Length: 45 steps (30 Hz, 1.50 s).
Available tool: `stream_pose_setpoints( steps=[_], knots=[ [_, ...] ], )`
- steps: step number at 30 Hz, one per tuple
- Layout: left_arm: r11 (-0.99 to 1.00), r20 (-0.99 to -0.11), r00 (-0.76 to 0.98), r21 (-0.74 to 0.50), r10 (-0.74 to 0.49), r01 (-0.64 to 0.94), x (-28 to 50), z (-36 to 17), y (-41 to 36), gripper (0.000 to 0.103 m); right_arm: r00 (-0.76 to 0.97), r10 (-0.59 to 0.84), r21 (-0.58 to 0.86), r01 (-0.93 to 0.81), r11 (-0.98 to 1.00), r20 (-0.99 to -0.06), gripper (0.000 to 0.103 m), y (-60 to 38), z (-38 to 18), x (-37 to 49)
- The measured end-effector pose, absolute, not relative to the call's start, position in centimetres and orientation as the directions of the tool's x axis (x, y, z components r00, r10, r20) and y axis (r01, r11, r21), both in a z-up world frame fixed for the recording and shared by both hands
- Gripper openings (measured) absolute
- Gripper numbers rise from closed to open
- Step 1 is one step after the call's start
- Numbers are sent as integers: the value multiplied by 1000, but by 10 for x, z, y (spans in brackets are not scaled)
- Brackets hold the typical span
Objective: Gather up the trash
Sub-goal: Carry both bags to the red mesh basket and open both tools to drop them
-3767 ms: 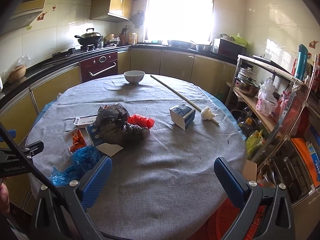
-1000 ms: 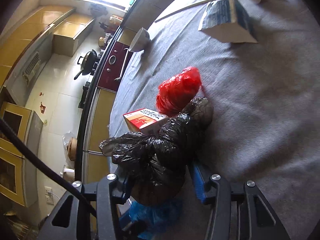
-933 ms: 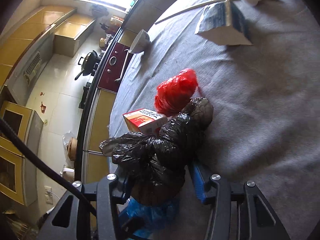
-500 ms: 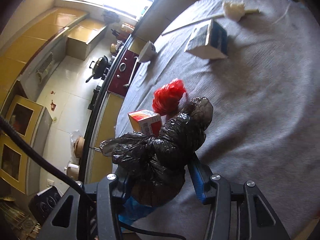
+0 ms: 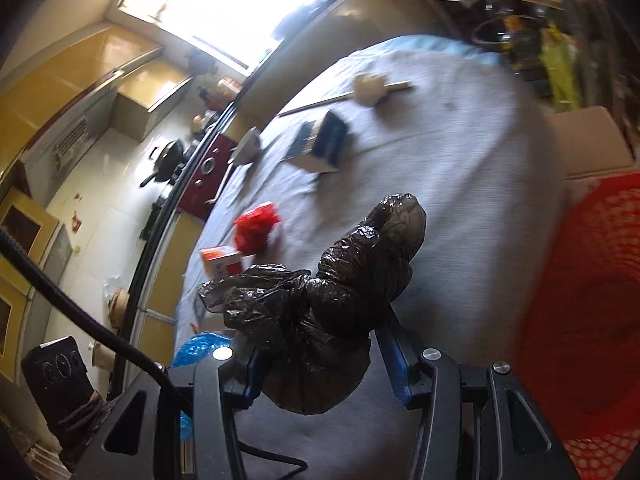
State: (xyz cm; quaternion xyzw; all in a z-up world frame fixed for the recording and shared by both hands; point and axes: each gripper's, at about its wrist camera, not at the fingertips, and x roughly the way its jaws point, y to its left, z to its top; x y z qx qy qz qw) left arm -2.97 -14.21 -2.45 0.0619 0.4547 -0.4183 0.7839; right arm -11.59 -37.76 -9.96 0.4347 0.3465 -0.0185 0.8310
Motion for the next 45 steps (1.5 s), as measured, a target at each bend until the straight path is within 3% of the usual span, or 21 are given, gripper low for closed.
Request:
stream_pose_setpoints(
  steps=[11, 20, 25, 27, 32, 45],
  knots=[
    [465, -799, 93, -246, -594, 851, -65, -35, -250, 40, 781, 106, 679, 457, 575, -615, 52, -436, -105, -208],
    [339, -842, -28, -246, -539, 908, -97, -60, -340, 41, 712, -5, 619, 615, 488, -703, 56, -471, -127, -272],
    [304, -861, -89, -271, -501, 913, -109, -74, -366, 54, 687, -30, 608, 662, 438, -726, 64, -484, -132, -293],
    [315, -861, -82, -271, -503, 910, -107, -73, -366, 60, 686, -37, 608, 666, 433, -726, 67, -485, -130, -298],
    [360, -845, -46, -276, -533, 891, -89, -60, -345, 60, 685, -59, 593, 667, 450, -726, 67, -484, -124, -291],
    [565, -787, 271, -116, -554, 817, -54, -15, -190, 67, 756, -102, 586, 577, 570, -646, 67, -470, -72, -259]
  ],
)
